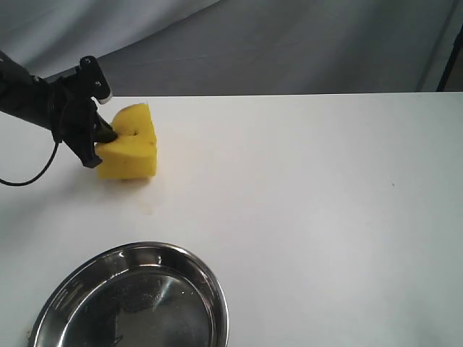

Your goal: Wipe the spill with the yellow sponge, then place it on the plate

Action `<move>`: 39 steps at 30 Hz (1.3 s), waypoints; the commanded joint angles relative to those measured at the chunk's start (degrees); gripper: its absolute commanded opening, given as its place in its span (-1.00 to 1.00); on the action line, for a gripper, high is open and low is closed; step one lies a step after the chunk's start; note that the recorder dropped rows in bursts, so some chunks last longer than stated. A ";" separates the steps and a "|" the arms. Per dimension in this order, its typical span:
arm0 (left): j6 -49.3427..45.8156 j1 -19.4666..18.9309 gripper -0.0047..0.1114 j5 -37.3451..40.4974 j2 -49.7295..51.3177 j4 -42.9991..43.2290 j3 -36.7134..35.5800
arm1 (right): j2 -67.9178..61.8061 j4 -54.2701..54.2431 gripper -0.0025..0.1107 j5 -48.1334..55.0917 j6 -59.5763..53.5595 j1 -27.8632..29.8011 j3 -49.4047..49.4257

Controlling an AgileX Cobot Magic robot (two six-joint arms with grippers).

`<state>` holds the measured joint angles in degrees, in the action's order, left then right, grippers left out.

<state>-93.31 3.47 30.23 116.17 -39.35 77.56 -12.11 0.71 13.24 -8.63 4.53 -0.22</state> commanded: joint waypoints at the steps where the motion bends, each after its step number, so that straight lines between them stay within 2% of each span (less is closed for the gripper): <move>1: 0.33 -0.02 -0.92 -0.06 -1.80 -0.33 -0.09 | -0.20 -0.29 -0.96 -0.47 0.03 0.20 0.22; 10: 1.86 -0.36 -0.92 -3.91 -0.02 1.01 -0.09 | -0.20 -0.29 -0.96 -0.47 0.03 0.20 0.22; 20: 6.29 -4.94 -0.92 -4.42 3.95 1.01 -0.09 | -0.20 -0.29 -0.96 -0.47 0.03 0.20 0.22; 26: 4.31 -5.16 -0.92 1.32 4.57 1.01 -0.09 | -0.20 -0.29 -0.96 -0.47 0.03 0.20 0.22; 39: 2.52 -1.83 -0.92 13.36 4.66 1.00 -0.09 | -0.20 -0.29 -0.96 -0.47 0.03 0.20 0.22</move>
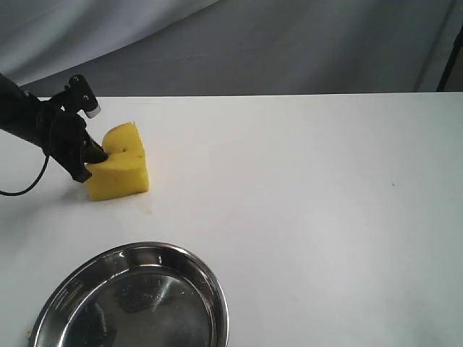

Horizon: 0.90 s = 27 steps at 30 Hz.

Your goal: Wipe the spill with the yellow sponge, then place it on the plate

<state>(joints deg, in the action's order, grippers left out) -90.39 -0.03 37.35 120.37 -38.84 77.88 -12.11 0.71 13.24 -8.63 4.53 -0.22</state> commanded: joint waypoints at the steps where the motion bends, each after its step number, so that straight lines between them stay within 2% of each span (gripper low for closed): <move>1: -0.39 2.22 -0.92 7.00 0.51 0.49 -0.41 | -0.20 -0.29 -0.96 -0.47 0.03 0.20 0.22; 13: -1.33 11.78 -0.92 7.41 1.90 5.38 -0.41 | -0.20 -0.29 -0.96 -0.47 0.03 0.20 0.22; 19: -1.21 13.63 -0.92 7.26 1.90 6.24 -0.41 | -0.20 -0.29 -0.96 -0.47 0.03 0.20 0.22; 21: 0.41 13.63 -0.92 6.66 2.27 12.87 -0.41 | -0.20 -0.29 -0.96 -0.47 0.03 0.20 0.22; 25: 15.21 13.17 -0.92 2.00 4.60 32.05 -0.54 | -0.20 -0.29 -0.96 -0.47 0.03 0.20 0.22; 27: 20.07 12.41 -0.92 -0.59 5.03 37.30 -0.54 | -0.20 -0.29 -0.96 -0.47 0.03 0.20 0.22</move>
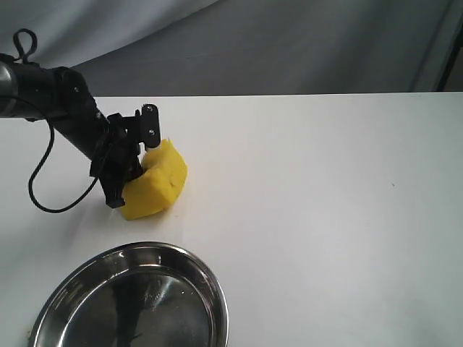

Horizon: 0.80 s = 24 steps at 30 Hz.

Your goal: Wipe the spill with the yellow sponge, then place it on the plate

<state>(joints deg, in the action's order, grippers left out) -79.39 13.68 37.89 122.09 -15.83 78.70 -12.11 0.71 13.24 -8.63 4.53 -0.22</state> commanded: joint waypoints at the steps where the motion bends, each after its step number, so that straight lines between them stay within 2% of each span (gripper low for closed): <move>1: 11.03 -1.81 -0.92 -2.59 3.30 16.18 -1.36 | -0.20 -0.29 -0.96 -0.47 0.03 0.20 0.22; 3: 14.41 -3.00 -0.92 -5.48 3.30 17.86 -1.36 | -0.20 -0.29 -0.96 -0.47 0.03 0.20 0.22; 8: 15.80 -6.63 -0.92 -11.33 3.30 17.92 -1.36 | -0.20 -0.29 -0.96 -0.47 0.03 0.20 0.22; 15: 28.95 -12.38 -0.92 -20.56 3.30 17.92 -1.36 | -0.20 -0.29 -0.96 -0.47 0.03 0.20 0.22; 19: 32.83 -14.78 -0.92 -20.73 3.30 17.92 -1.36 | -0.20 -0.29 -0.96 -0.47 0.03 0.20 0.22; 24: 32.81 -15.02 -0.92 -17.63 3.30 17.63 -1.36 | -0.20 -0.29 -0.96 -0.47 0.03 0.20 0.22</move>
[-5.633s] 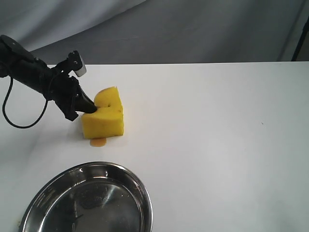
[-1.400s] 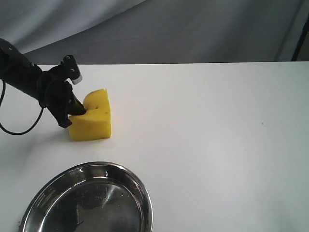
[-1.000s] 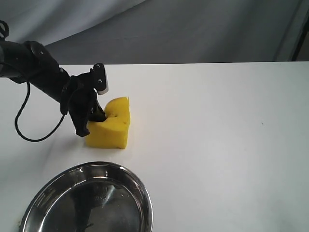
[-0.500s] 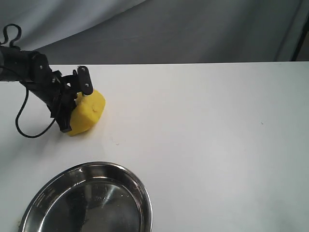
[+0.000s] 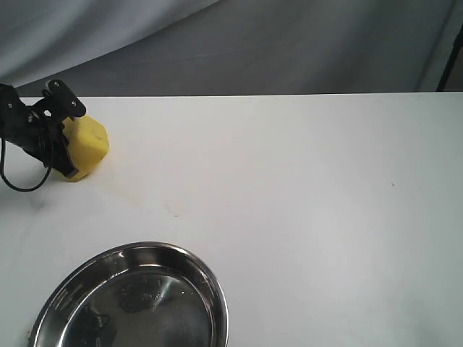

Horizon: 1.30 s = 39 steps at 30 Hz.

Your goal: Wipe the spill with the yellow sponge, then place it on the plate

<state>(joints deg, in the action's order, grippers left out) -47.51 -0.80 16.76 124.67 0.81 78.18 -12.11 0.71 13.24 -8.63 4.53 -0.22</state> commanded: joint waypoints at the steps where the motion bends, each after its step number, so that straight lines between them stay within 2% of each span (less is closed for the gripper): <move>1: 0.93 -0.27 -0.92 4.54 0.73 0.83 -0.83 | -0.20 -0.29 -0.96 -0.47 0.03 0.20 0.22; 6: 0.24 0.81 -0.92 11.13 0.73 -0.25 -0.83 | -0.20 -0.29 -0.96 -0.47 0.03 0.20 0.22; 9: -4.67 1.10 -0.92 16.89 0.73 -3.58 -0.83 | -0.20 -0.29 -0.96 -0.47 0.03 0.20 0.22; 19: -27.51 1.10 -0.92 33.45 0.73 -29.76 -0.83 | -0.20 -0.29 -0.96 -0.47 0.03 0.20 0.22; 25: -35.35 1.34 -0.92 39.62 0.73 -39.56 -0.83 | -0.20 -0.29 -0.96 -0.47 0.03 0.20 0.22; 29: -35.75 4.55 -0.92 39.76 1.70 -39.55 -0.83 | -0.20 -0.29 -0.96 -0.47 0.03 0.20 0.22; 34: -37.05 12.24 -0.92 32.06 4.79 -40.93 -0.83 | -0.20 -0.29 -0.96 -0.47 0.03 0.20 0.22; 39: -41.47 16.42 -0.92 30.39 5.46 -41.38 -0.56 | -0.20 -0.29 -0.96 -0.47 0.03 0.20 0.22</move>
<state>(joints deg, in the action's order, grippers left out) -86.78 13.02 47.55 126.88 -41.91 78.85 -12.11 0.71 13.24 -8.63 4.53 -0.22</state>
